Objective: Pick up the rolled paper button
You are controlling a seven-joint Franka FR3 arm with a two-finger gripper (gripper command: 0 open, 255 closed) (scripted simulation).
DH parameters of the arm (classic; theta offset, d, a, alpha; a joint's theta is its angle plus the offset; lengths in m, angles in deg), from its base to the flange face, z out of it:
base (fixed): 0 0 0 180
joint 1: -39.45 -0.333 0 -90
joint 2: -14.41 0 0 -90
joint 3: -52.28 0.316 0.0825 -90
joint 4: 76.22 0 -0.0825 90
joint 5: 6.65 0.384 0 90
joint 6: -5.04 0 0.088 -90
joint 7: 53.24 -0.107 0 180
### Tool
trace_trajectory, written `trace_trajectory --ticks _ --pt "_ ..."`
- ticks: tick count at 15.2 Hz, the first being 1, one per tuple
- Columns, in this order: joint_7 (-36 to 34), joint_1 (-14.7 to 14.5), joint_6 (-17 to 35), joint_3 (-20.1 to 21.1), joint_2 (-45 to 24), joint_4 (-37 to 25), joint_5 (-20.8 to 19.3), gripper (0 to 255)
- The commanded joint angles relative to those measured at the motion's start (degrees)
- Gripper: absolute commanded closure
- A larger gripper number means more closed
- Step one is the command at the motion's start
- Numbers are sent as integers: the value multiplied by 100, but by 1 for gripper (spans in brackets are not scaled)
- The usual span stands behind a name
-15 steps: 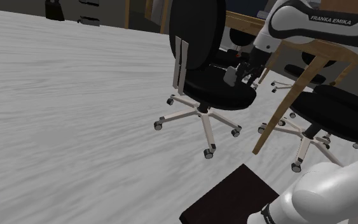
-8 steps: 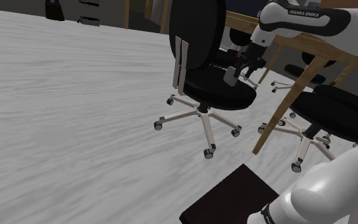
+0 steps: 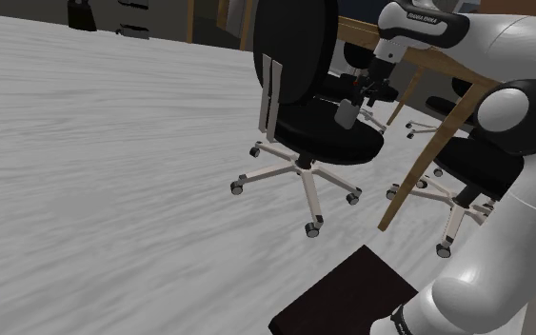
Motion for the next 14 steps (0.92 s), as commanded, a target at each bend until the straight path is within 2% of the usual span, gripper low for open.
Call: trace_trajectory --ticks 1,9,10,14 --pt "81 62 -12 -26 -217 -214 72 0" --pt "65 13 558 -7 -62 502 18 0" --pt "57 5 572 -5 -35 540 9 255" --pt "56 4 573 -4 -31 545 8 255"
